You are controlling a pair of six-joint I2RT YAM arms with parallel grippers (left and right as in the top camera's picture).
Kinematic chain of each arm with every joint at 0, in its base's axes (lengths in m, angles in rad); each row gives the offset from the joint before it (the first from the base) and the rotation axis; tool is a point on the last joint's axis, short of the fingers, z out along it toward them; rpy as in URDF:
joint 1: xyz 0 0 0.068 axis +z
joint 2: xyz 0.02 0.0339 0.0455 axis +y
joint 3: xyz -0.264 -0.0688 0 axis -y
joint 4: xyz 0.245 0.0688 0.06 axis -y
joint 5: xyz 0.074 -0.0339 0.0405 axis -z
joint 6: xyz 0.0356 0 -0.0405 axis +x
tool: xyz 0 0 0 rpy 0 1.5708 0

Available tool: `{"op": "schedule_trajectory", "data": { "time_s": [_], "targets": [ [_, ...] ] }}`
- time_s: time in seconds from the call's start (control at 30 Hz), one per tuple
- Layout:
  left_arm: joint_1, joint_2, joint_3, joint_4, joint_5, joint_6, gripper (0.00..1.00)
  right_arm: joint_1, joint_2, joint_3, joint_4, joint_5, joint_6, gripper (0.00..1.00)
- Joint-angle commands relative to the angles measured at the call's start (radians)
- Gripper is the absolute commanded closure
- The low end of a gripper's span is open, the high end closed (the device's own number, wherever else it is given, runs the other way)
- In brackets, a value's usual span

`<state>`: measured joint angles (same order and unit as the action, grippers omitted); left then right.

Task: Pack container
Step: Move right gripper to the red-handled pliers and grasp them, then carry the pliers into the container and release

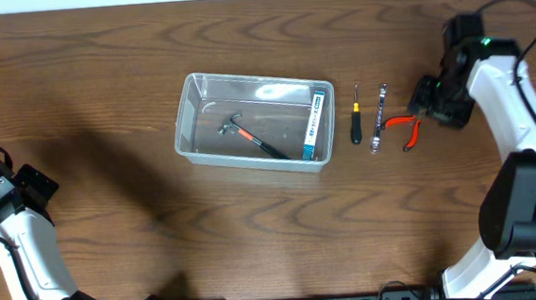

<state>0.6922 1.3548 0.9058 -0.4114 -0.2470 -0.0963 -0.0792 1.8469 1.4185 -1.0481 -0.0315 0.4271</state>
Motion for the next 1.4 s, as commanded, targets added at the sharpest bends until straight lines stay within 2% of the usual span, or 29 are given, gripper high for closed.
{"op": "schedule_trajectory", "data": {
  "time_s": [0.0,0.13,0.3,0.5,0.6,0.97,1.2,1.37],
  "targets": [
    [0.004,0.005,0.031,0.001,-0.016,0.013,0.02,0.008,-0.014,-0.056,0.021,-0.027,0.044,0.39],
    [0.004,0.005,0.031,0.001,-0.016,0.013,0.02,0.007,-0.014,-0.121,0.053,0.009,0.044,0.39],
    [0.004,0.005,0.031,0.001,-0.016,0.013,0.02,0.008,-0.014,-0.227,0.193,0.035,0.044,0.4],
    [0.004,0.005,0.031,0.001,-0.016,0.013,0.02,0.008,-0.014,-0.341,0.4,0.035,0.044,0.48],
    [0.004,0.005,0.031,0.001,-0.016,0.013,0.02,0.008,-0.014,-0.362,0.439,0.035,0.044,0.5],
    [0.004,0.005,0.031,0.001,-0.016,0.013,0.02,0.008,-0.014,-0.406,0.442,0.035,0.066,0.72],
    [0.004,0.005,0.031,0.001,-0.016,0.013,0.02,0.007,-0.014,-0.406,0.443,0.056,0.066,0.99],
    [0.004,0.005,0.031,0.001,-0.016,0.013,0.02,-0.002,-0.057,-0.365,0.404,0.15,0.013,0.99]
  ]
}}
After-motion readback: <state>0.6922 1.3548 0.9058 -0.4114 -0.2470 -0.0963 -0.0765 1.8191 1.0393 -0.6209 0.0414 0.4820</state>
